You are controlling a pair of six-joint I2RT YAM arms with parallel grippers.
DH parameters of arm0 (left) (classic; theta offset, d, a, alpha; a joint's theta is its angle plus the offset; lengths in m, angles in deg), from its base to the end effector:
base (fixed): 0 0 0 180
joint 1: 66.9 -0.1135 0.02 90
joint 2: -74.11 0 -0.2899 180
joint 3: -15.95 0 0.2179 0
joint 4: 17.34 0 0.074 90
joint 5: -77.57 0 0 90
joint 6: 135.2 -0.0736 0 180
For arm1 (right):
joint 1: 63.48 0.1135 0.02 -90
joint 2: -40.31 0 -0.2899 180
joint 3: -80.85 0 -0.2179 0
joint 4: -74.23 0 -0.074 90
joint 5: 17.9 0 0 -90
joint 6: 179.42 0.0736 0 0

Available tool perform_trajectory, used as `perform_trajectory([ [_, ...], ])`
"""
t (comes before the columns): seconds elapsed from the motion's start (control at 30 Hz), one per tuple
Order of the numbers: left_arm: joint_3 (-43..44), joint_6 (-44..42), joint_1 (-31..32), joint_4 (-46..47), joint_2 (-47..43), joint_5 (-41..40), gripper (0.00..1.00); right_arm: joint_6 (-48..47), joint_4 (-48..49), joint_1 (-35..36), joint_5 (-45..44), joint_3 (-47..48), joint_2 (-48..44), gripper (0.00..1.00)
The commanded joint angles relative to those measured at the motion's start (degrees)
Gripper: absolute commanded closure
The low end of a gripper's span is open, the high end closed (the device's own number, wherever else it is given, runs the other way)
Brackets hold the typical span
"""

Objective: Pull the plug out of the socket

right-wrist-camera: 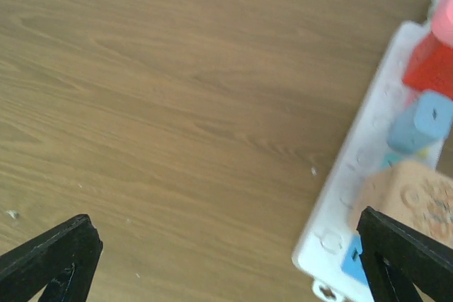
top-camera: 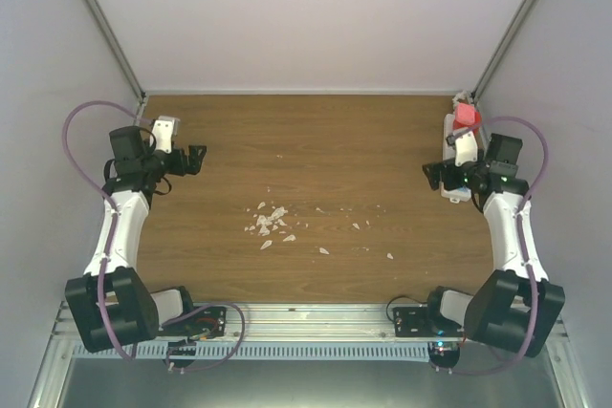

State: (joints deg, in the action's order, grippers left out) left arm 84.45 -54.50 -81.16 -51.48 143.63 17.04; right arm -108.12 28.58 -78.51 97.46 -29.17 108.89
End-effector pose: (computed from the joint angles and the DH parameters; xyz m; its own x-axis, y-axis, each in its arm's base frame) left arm 0.2506 0.0263 0.3017 -0.5224 0.0124 -0.8526 0.2633 0.9534 -0.1475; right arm 0.2328 -0.0299 0.2907 -0.6185 -0.1339 -0.7743 -0.2748 0.9600 0.0534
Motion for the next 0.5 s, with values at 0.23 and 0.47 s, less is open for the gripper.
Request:
perform_trajectory([
  [0.23,-1.7,2.7,1.0,8.7,-4.2,-3.6,0.01,-6.1,-1.8,-11.1,-4.4,-4.1,5.6,0.0],
  [0.47,-1.9,2.9,1.0,9.8,-4.7,-4.2,0.01,-5.6,3.8,-14.2,-7.4,-5.3,13.3,0.0],
])
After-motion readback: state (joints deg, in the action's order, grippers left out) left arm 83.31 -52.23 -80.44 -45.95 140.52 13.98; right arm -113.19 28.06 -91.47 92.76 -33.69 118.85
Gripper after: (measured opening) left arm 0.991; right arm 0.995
